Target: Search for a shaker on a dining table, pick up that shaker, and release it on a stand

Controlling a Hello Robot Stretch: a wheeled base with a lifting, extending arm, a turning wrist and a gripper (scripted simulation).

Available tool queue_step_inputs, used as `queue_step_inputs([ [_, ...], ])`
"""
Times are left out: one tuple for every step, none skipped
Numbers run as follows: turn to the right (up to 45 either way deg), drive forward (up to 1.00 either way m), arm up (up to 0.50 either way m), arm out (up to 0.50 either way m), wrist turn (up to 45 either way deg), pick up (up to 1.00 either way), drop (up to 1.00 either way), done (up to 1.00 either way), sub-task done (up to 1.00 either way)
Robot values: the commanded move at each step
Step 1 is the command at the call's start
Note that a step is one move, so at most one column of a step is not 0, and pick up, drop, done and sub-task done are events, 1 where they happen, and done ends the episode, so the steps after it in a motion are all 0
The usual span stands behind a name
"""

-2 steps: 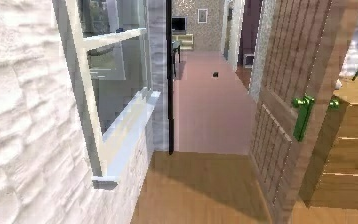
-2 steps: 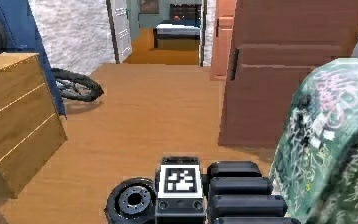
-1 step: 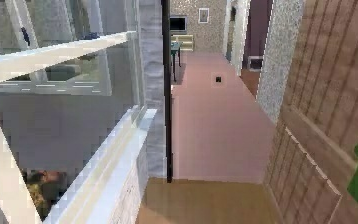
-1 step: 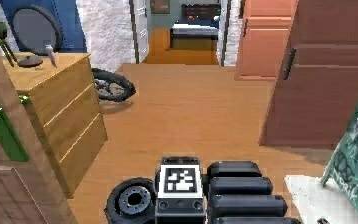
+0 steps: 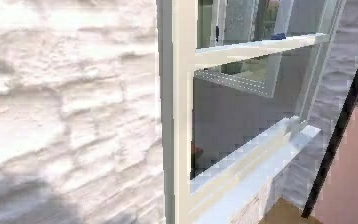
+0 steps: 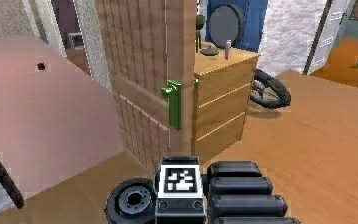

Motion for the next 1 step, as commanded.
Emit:
queue_step_inputs([
  [-45.0,0.00,0.00,0.00,0.0,0.00,0.00,0.00,0.00],
])
